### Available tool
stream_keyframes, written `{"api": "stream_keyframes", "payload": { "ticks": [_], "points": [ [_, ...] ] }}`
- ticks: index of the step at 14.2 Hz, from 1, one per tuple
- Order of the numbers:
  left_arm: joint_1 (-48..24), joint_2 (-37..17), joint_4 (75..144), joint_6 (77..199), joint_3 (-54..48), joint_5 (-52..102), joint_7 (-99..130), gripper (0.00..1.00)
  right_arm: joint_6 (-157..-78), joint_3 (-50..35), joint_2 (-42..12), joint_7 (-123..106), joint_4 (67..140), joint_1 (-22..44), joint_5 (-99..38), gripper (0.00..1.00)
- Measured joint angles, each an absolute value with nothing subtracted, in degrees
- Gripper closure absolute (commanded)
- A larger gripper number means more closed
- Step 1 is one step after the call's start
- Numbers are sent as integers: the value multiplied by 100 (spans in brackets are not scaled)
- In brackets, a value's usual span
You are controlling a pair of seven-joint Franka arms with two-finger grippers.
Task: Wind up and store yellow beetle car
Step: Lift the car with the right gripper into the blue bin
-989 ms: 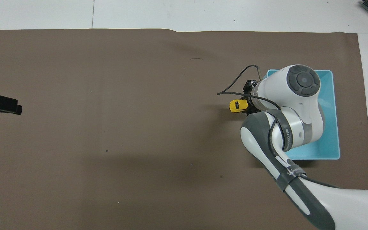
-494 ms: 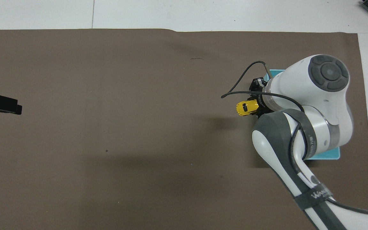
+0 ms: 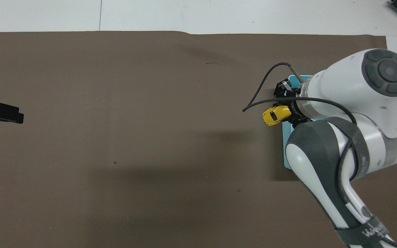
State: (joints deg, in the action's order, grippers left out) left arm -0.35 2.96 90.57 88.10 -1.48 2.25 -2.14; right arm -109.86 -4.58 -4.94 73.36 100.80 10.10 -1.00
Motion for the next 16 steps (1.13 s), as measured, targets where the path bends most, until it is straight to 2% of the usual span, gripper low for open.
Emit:
{"api": "stream_keyframes", "payload": {
  "ticks": [16],
  "points": [
    [-35,296,9057,8810,-148,225,-214,0,-10183,-387,-302,3041,10084,-14,-205,100]
  ]
}}
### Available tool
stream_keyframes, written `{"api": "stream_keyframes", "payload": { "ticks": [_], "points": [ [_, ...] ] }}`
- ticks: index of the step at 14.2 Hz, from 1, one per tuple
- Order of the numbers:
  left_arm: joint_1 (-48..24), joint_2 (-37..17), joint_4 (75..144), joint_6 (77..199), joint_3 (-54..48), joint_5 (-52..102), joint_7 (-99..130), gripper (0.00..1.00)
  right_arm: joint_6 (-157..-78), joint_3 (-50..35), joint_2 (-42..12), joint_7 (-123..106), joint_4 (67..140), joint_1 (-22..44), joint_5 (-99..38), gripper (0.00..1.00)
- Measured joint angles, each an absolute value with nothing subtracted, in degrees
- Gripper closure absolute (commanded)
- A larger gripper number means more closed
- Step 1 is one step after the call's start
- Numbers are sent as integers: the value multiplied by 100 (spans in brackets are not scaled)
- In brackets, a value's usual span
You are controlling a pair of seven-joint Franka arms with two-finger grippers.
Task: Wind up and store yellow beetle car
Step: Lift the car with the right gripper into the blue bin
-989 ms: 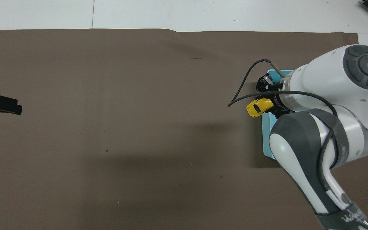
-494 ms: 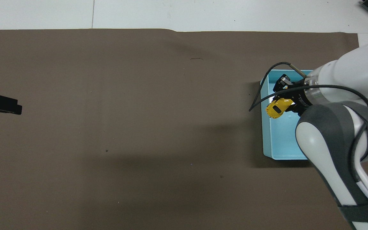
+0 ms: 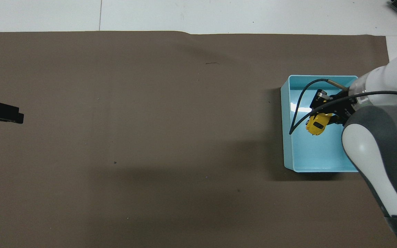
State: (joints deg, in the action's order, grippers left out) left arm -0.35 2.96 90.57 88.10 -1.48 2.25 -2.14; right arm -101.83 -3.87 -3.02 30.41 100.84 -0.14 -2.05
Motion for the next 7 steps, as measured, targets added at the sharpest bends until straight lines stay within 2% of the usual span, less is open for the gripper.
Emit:
{"api": "stream_keyframes", "payload": {
  "ticks": [7],
  "points": [
    [-35,296,9056,8810,-148,225,-214,0,-10150,-375,-207,822,10301,-407,-153,100]
  ]
}}
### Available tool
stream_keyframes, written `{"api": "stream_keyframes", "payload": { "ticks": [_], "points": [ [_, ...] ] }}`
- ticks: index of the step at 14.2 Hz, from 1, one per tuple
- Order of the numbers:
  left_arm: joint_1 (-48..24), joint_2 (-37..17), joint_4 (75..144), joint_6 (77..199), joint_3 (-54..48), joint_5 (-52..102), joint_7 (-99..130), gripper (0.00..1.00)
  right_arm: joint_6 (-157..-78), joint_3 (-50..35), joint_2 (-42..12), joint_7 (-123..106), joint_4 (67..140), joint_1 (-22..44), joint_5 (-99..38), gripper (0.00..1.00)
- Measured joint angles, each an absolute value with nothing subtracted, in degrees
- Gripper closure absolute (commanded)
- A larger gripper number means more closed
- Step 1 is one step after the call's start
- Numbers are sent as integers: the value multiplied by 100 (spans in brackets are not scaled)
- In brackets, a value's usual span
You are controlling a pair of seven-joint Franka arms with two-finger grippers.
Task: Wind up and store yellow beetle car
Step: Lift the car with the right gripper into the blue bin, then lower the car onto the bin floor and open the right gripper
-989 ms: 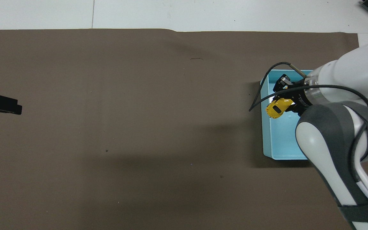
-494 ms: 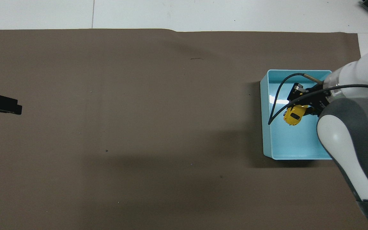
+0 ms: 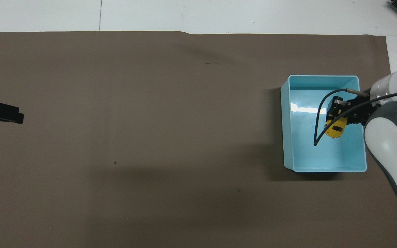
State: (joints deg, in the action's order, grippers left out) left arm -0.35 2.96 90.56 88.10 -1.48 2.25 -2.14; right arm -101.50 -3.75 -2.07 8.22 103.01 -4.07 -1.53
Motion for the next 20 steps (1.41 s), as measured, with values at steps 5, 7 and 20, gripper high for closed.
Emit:
{"api": "stream_keyframes", "payload": {
  "ticks": [5,7,20],
  "points": [
    [-35,296,9057,8810,-148,225,-214,0,-10622,-371,-218,270,10651,-483,-77,100],
    [-35,296,9056,8810,-148,225,-214,0,-11008,-370,-292,261,10918,-499,-76,100],
    [-35,296,9057,8810,-148,225,-214,0,-12514,-369,-901,245,11814,-620,-74,100]
  ]
}}
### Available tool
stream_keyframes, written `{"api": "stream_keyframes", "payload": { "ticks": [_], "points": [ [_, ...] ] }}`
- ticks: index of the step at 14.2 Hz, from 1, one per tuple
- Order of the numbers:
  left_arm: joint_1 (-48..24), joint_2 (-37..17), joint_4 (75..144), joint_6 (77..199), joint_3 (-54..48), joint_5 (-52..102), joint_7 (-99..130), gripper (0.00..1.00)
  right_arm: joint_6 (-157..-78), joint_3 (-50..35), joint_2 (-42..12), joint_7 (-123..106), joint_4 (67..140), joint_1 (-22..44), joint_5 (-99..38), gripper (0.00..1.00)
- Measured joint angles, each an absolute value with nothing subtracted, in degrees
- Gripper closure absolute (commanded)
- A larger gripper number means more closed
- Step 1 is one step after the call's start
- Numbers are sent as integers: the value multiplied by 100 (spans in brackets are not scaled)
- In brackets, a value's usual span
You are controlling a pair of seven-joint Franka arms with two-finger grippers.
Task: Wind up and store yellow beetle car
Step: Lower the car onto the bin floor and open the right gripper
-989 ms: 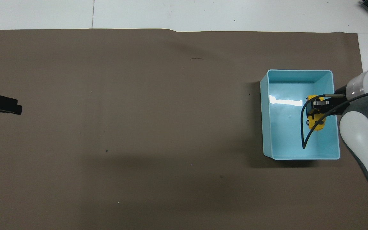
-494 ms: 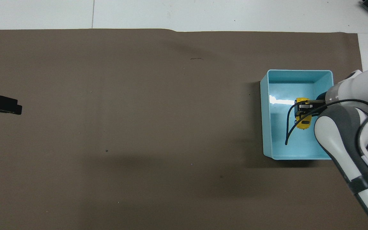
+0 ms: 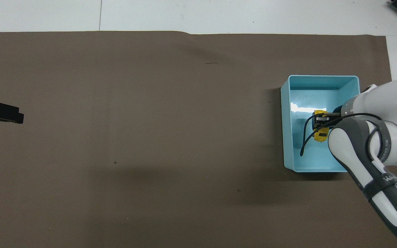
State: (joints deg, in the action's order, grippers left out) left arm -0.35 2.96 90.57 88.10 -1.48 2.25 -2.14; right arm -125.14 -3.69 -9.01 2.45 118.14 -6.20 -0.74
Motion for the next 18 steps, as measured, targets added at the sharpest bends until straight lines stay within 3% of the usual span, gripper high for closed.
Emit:
{"api": "stream_keyframes", "payload": {
  "ticks": [7,10,18],
  "points": [
    [-35,296,9057,8810,-148,225,-214,0,-13303,-369,-1073,140,12306,-640,-74,100],
    [-35,296,9057,8810,-148,225,-214,0,-13375,-368,-1131,-24,12317,-678,-74,87],
    [-35,296,9057,8810,-148,225,-214,0,-13375,-372,-1130,-26,12317,-670,-74,84]
  ]
}}
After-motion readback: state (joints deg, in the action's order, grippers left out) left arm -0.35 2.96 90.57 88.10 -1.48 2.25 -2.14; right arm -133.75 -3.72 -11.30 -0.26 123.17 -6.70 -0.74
